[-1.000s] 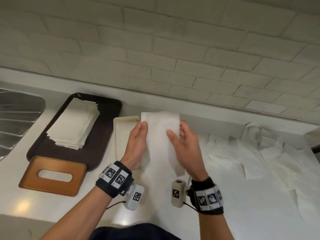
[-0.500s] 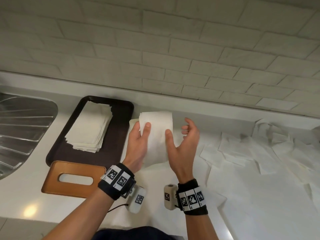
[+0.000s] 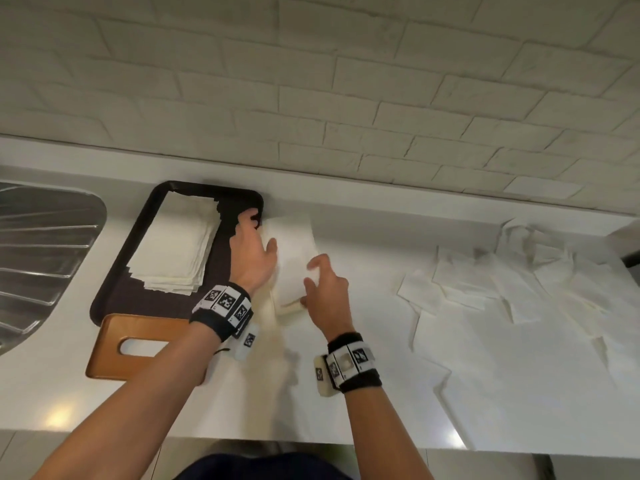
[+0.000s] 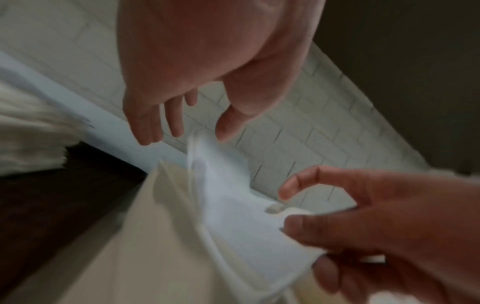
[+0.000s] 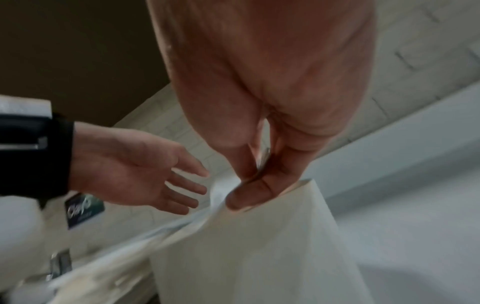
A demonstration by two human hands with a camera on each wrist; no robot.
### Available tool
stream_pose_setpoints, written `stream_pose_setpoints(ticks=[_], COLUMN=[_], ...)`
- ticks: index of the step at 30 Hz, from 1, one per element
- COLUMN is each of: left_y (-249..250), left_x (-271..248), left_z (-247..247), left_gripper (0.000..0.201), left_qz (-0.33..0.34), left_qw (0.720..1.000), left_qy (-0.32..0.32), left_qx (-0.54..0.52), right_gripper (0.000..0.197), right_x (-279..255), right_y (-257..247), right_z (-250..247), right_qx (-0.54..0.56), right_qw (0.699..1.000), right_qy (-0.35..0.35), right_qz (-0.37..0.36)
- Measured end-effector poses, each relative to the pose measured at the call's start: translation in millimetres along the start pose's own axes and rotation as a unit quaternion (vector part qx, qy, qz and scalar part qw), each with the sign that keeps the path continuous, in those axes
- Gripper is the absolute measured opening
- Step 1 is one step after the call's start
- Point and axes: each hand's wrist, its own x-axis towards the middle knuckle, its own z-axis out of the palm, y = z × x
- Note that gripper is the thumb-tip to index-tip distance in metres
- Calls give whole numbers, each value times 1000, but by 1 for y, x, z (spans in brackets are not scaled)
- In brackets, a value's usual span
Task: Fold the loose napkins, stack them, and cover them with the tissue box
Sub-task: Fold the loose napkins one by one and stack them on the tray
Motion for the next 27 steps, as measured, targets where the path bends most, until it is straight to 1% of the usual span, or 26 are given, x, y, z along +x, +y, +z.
stream_pose_setpoints(ticks=[1, 2, 4, 5, 6, 7, 8, 9, 10, 11, 12, 13, 14, 15, 16, 17, 18, 19, 20, 22, 23, 24, 25, 26, 27], left_y=[-6, -10, -20, -22, -21, -18, -13, -9, -4, 1, 9, 18, 28, 39, 49, 57, 63, 68, 71, 77, 79, 81, 82, 81, 79], left_x=[-2, -6, -13, -16, -19, -22, -26, -31, -36, -45, -57, -70, -87, -104, -122, -137, -150, -160, -168, -181, -186, -191, -196, -201, -205], left_z=[2, 5, 15, 19, 23, 26, 29, 33, 36, 41, 46, 55, 67, 82, 98, 116, 136, 157, 179, 219, 238, 254, 269, 283, 295], left_gripper=[61, 58, 56, 57, 56, 55, 54, 53, 53, 54, 52, 45, 36, 26, 17, 10, 10, 14, 19, 34, 46, 59, 70, 74, 67], left_qz=[25, 45, 62, 55, 43, 33, 27, 32, 44, 70, 112, 167, 206, 211, 192, 161, 128, 101, 81, 50, 27, 2, -16, -21, -15], left_qw=[996, 981, 930, 906, 891, 884, 885, 892, 903, 916, 929, 938, 945, 957, 968, 976, 978, 975, 970, 957, 951, 944, 933, 922, 915], left_qy=[-28, -68, -164, -202, -226, -235, -227, -199, -159, -110, -57, -7, 21, 13, -18, -60, -102, -137, -164, -198, -216, -236, -257, -272, -275], left_qx=[86, 177, 323, 367, 392, 403, 406, 404, 396, 379, 348, 304, 251, 199, 158, 135, 129, 140, 161, 204, 219, 231, 250, 275, 296], right_gripper=[16, 13, 19, 23, 27, 30, 31, 30, 28, 25, 22, 19, 16, 13, 10, 7, 5, 9, 18, 43, 57, 67, 73, 74, 72], right_x=[4, 6, 9, 9, 7, 5, 0, -5, -13, -23, -35, -49, -63, -77, -92, -105, -119, -130, -141, -160, -168, -174, -178, -180, -181], right_y=[0, -1, -5, -7, -10, -11, -11, -8, -3, 5, 15, 30, 48, 69, 92, 118, 144, 170, 195, 241, 259, 273, 285, 294, 300], right_z=[4, 7, 8, 5, -1, -10, -22, -36, -53, -73, -93, -114, -136, -157, -177, -196, -212, -227, -239, -255, -257, -256, -254, -251, -250], right_qx=[-62, -120, -213, -241, -256, -260, -251, -236, -218, -200, -181, -165, -154, -149, -152, -159, -170, -186, -207, -245, -262, -275, -280, -275, -259], right_qw=[998, 992, 975, 967, 963, 962, 964, 969, 974, 979, 982, 985, 987, 987, 986, 984, 980, 974, 967, 951, 943, 936, 934, 936, 942], right_qy=[-20, -38, -69, -79, -85, -86, -81, -68, -50, -31, -12, 11, 34, 56, 73, 86, 96, 104, 104, 69, 39, 10, -14, -29, -33], right_qz=[7, 11, 3, -5, -11, -17, -22, -26, -32, -38, -44, -47, -44, -36, -19, 6, 39, 72, 106, 175, 203, 221, 222, 216, 210])
